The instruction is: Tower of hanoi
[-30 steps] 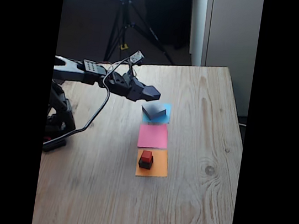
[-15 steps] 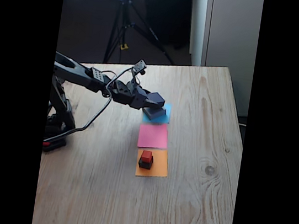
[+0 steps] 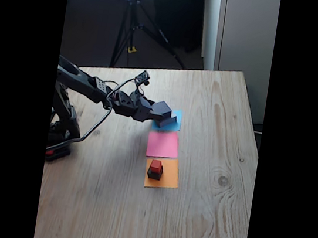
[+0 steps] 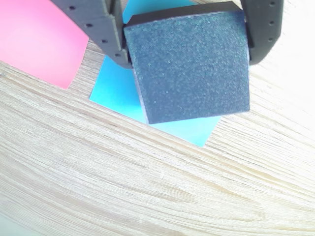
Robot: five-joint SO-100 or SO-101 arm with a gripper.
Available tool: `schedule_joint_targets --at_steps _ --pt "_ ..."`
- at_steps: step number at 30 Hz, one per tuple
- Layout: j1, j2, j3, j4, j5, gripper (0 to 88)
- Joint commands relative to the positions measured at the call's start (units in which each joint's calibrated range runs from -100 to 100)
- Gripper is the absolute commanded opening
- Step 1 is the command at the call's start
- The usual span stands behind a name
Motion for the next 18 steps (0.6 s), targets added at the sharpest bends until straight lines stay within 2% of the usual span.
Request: schedule_joint_targets --at_steps 1,18 --pt "0.00 -0.07 -0.86 -2.37 1.04 14.9" --pt "0.59 2.66 -2.40 -4.15 1.04 17.4"
